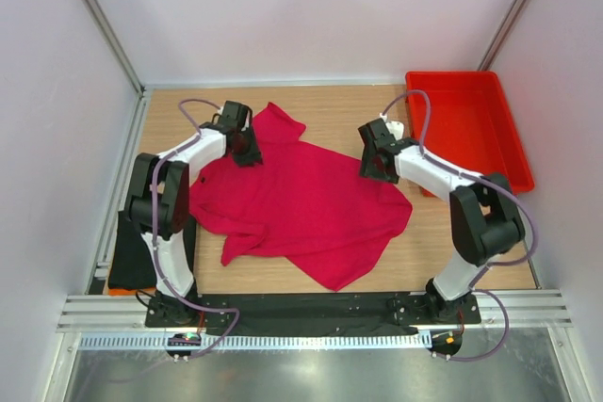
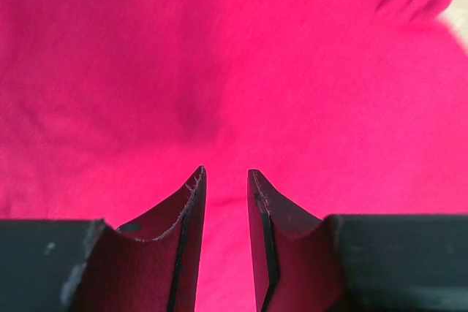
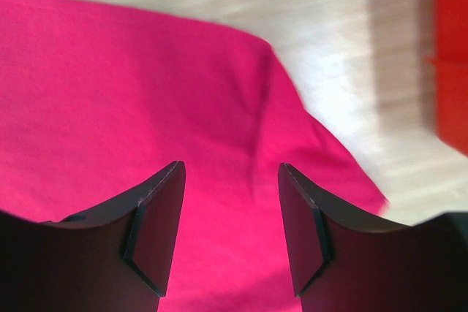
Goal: Fold and stack the t-shirts
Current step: Flatten the tshirt out
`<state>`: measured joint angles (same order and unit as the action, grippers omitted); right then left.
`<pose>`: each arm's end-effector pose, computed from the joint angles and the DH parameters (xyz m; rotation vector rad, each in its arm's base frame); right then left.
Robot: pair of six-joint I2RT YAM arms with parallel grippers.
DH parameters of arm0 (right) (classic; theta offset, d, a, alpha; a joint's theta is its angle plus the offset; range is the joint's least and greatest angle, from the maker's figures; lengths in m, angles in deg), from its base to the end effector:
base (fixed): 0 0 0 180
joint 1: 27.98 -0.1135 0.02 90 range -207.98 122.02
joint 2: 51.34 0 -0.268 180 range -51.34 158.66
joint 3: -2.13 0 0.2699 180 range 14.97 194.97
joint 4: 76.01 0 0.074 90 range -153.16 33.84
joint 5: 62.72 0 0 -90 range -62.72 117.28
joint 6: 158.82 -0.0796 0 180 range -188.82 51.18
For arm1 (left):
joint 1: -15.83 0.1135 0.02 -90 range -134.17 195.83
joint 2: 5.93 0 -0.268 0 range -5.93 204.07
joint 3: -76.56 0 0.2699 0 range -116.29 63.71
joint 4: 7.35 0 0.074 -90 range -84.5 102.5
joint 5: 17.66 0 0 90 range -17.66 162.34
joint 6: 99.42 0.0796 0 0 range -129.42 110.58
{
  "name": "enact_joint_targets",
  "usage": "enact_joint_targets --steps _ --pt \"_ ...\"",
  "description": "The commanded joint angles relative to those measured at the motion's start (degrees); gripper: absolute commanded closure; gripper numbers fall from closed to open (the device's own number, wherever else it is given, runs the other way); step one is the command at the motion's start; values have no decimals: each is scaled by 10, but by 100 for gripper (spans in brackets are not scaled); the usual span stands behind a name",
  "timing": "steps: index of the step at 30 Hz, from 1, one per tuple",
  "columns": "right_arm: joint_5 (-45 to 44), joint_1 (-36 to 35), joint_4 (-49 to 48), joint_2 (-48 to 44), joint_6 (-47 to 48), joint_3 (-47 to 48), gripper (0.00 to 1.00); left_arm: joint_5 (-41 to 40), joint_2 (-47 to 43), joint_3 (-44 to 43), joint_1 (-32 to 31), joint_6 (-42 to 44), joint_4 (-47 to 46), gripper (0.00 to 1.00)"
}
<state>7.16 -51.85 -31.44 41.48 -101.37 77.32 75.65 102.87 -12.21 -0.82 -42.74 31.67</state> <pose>0.3401 0.1206 0.1679 0.3048 2.5359 -0.1004 0.4192 -0.1301 0.1431 -0.3632 2.6254 -0.3793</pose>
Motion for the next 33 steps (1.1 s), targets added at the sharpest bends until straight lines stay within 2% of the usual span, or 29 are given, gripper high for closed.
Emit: enact_joint_targets --steps 1,7,13,16,17,18,20,22,23,25,29,31,33 --pt "7 -5 -45 50 16 49 40 28 24 -40 14 -31 -44 70" --pt "-25 -5 -26 175 10 138 41 34 68 -59 64 -65 -43 70" --pt "-55 -6 -47 313 42 279 42 64 120 -97 106 -97 -62 70" --pt "-59 -5 -37 377 75 404 42 71 145 -134 120 -104 -63 69" --pt "-58 -5 -31 421 99 485 41 72 149 -142 125 -107 -62 69" --pt "-58 -5 -16 439 113 527 39 72 149 -148 134 -110 -62 69" --pt "-67 0 -4 454 114 604 35 68 143 -156 142 -112 -74 68" --pt "-63 9 4 442 111 625 31 49 137 -164 151 -93 -81 65" --pt "-56 11 5 433 113 632 26 46 136 -169 152 -89 -75 64" --pt "-48 17 28 392 106 620 25 56 135 -181 161 -78 -55 63" --pt "-42 19 68 286 75 484 25 93 101 -176 154 -60 -60 59" --pt "-48 19 90 225 60 426 29 95 83 -175 137 -54 -60 59" --pt "-30 19 74 180 58 328 36 98 77 -177 123 -53 -60 58"
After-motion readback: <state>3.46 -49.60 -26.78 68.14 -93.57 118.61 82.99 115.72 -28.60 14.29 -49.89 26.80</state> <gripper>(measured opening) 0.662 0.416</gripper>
